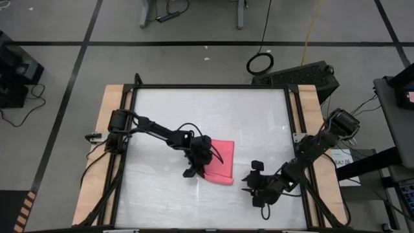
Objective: Roll towel
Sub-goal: Fold the pink towel
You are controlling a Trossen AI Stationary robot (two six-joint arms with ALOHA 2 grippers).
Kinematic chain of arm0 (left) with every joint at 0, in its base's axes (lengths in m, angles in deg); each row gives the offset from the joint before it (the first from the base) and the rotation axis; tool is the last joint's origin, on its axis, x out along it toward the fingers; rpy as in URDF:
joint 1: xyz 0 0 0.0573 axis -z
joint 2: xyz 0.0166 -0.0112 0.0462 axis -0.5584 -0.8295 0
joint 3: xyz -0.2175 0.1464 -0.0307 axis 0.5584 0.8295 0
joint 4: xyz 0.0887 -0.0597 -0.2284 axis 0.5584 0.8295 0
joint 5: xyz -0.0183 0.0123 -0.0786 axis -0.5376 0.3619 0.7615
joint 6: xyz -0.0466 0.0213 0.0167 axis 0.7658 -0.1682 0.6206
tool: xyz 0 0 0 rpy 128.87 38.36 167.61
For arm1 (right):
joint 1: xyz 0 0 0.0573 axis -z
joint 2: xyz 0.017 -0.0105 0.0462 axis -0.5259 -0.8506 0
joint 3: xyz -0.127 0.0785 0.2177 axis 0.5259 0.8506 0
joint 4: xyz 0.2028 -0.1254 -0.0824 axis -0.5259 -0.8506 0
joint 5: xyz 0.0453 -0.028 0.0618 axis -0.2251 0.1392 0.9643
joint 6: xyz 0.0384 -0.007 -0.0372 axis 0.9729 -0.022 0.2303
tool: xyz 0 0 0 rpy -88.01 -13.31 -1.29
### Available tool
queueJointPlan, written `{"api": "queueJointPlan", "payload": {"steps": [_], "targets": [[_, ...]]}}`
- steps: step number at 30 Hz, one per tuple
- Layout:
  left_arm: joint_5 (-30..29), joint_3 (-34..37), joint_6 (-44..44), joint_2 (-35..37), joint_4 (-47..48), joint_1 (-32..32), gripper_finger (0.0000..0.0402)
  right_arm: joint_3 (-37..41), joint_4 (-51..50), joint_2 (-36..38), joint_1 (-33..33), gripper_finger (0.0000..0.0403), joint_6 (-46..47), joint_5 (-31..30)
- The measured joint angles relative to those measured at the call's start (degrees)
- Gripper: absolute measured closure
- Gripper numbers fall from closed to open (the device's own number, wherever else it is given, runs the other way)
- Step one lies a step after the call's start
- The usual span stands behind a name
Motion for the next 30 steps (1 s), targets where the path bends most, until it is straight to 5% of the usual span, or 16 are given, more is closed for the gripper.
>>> {"api": "queueJointPlan", "payload": {"steps": [13, 30], "targets": [[0.6, 0.0, 9.0, -0.1, -3.5, -2.4, 0.0398, -0.1, 7.1, -3.1, 1.4, 0.0238, -16.1, -5.4], [2.2, 0.0, 11.0, -0.1, -2.8, -2.9, 0.0398, -0.3, 12.5, -12.9, 7.4, 0.0239, -23.5, -8.8]]}}
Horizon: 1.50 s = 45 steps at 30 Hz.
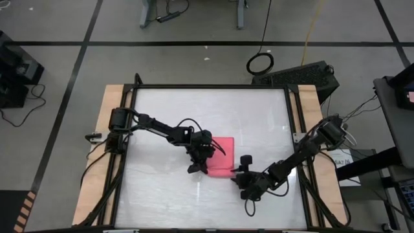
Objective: Roll towel
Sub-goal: Fold the pink towel
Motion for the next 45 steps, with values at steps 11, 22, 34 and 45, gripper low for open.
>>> {"api": "queueJointPlan", "payload": {"steps": [11, 22, 34, 45], "targets": [[2.1, 0.0, 1.2, 0.0, 0.1, -0.8, 0.0368, -0.1, 0.2, 0.1, 4.8, 0.0378, 5.8, 11.0], [0.9, 0.3, -7.6, 5.8, 8.8, -1.0, 0.0313, -0.2, 1.1, 0.2, 7.8, 0.0398, 15.7, 27.4], [-9.3, 0.2, -19.9, 9.9, 9.3, 5.4, 0.0116, -0.1, 1.0, 0.2, 13.3, 0.0398, 19.8, 40.0], [-36.4, 0.2, -27.7, 9.9, 9.2, 14.9, 0.0153, 0.0, 1.1, 0.0, 19.9, 0.0399, 20.4, 52.6]]}}
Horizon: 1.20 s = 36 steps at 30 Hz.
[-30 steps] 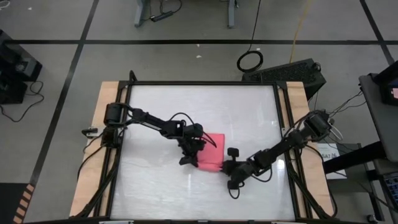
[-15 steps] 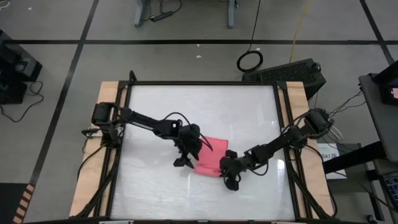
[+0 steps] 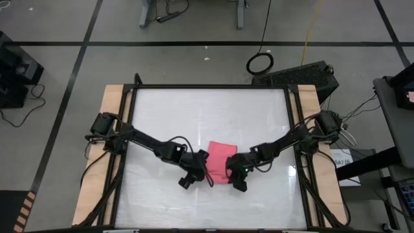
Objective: Roll towel
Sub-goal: Fold the pink towel
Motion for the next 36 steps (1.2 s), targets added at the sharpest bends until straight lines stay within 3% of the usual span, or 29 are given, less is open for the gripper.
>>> {"api": "queueJointPlan", "payload": {"steps": [3, 12, 21, 30, 36], "targets": [[-4.1, 0.0, 0.1, 0.0, 0.0, 0.6, 0.0167, 0.0, 0.0, 0.0, 1.1, 0.0399, 0.0, 1.9], [-4.2, 0.0, 1.1, 0.0, -0.4, 1.6, 0.02, 1.2, 0.4, 0.0, 4.2, 0.0399, 2.9, 6.4], [-8.3, -0.1, 3.6, 2.9, -3.0, 2.6, 0.0201, 2.4, 1.9, 0.1, 5.2, 0.0399, 5.0, 7.0], [-4.9, -0.2, 3.1, 2.9, -5.2, 3.7, 0.0201, 2.4, 2.6, 0.1, 7.1, 0.0399, 5.6, 8.9], [-6.8, -0.1, 0.3, 1.2, -4.6, 3.6, 0.0201, 2.4, 2.8, 0.1, 7.7, 0.0399, 5.4, 9.3]]}}
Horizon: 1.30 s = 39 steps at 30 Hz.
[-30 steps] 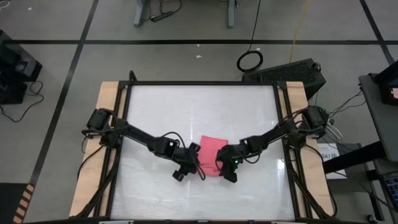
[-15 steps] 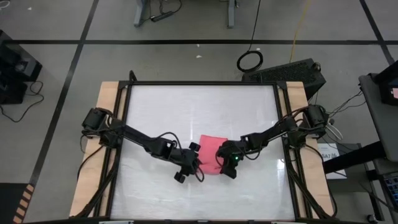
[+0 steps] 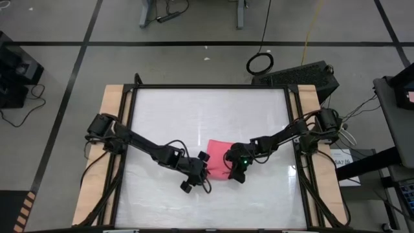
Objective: Roll towel
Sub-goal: Fold the pink towel
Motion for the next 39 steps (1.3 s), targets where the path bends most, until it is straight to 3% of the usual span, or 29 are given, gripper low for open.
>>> {"api": "queueJointPlan", "payload": {"steps": [18, 24, 30, 35, 39], "targets": [[-2.7, 0.0, -1.2, -5.2, 0.5, -1.4, 0.0203, 0.1, 2.8, -0.1, 0.1, 0.0399, 1.1, -0.6], [-0.4, -0.1, 1.6, -5.8, 0.4, -3.0, 0.0264, 0.2, 4.3, 1.2, 0.1, 0.0394, -0.1, -0.9], [3.8, 0.0, 4.8, -5.8, -0.7, -5.8, 0.038, 0.3, 0.0, 4.4, -0.3, 0.033, -3.5, -5.4], [8.7, 0.0, 7.5, -5.8, -1.7, -7.9, 0.0383, 0.3, -7.0, 8.8, -1.7, 0.0252, -7.2, -7.6], [13.8, 0.0, 8.6, -5.9, -2.2, -9.6, 0.0386, 0.2, -11.0, 13.1, -4.6, 0.021, -11.1, -13.7]]}}
